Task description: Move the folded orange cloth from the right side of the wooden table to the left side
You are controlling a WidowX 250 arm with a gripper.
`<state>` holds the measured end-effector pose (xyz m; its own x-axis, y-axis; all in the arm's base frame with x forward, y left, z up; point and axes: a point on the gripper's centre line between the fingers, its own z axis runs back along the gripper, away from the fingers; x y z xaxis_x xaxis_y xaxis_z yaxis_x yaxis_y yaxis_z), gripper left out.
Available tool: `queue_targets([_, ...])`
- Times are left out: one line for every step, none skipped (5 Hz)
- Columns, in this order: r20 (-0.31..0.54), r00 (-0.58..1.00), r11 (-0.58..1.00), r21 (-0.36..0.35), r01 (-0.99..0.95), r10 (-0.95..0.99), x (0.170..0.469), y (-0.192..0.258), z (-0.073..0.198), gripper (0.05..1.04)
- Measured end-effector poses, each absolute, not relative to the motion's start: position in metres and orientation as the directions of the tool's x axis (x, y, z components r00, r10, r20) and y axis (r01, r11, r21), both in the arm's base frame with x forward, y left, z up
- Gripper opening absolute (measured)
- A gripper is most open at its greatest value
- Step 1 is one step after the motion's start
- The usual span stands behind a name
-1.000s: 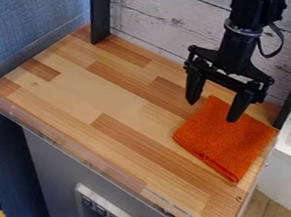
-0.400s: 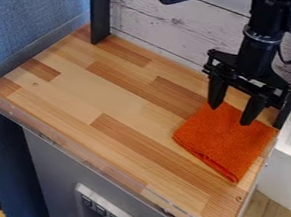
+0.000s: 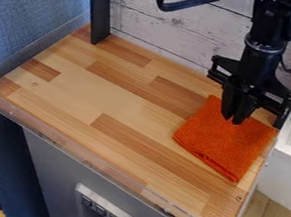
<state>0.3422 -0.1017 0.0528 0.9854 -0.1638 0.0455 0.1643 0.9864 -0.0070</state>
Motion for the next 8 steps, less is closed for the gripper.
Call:
queue_targets([0.053, 0.982, 0.983, -0.007, 0.182, -0.182, 0.344, -0.102, 0.048, 0.065])
queue_targets([0.035, 0.979, 0.980, -0.004, 0.200, -0.200, 0.341, -0.103, 0.036, 0.059])
queue_targets([0.018, 0.975, 0.975, -0.004, 0.223, -0.223, 0.337, -0.103, 0.024, 0.059])
queue_targets([-0.003, 0.973, 0.973, -0.004, 0.230, -0.230, 0.335, -0.102, 0.015, 0.059])
queue_targets([-0.006, 0.972, 0.972, -0.003, 0.236, -0.236, 0.336, -0.100, 0.014, 0.059])
queue_targets([-0.009, 0.978, 0.978, -0.005, 0.209, -0.209, 0.332, -0.078, 0.009, 0.059])
queue_targets([-0.016, 0.984, 0.984, -0.007, 0.180, -0.180, 0.325, -0.040, 0.009, 0.059])
queue_targets([-0.022, 0.991, 0.991, -0.009, 0.134, -0.134, 0.320, 0.003, 0.010, 0.059])
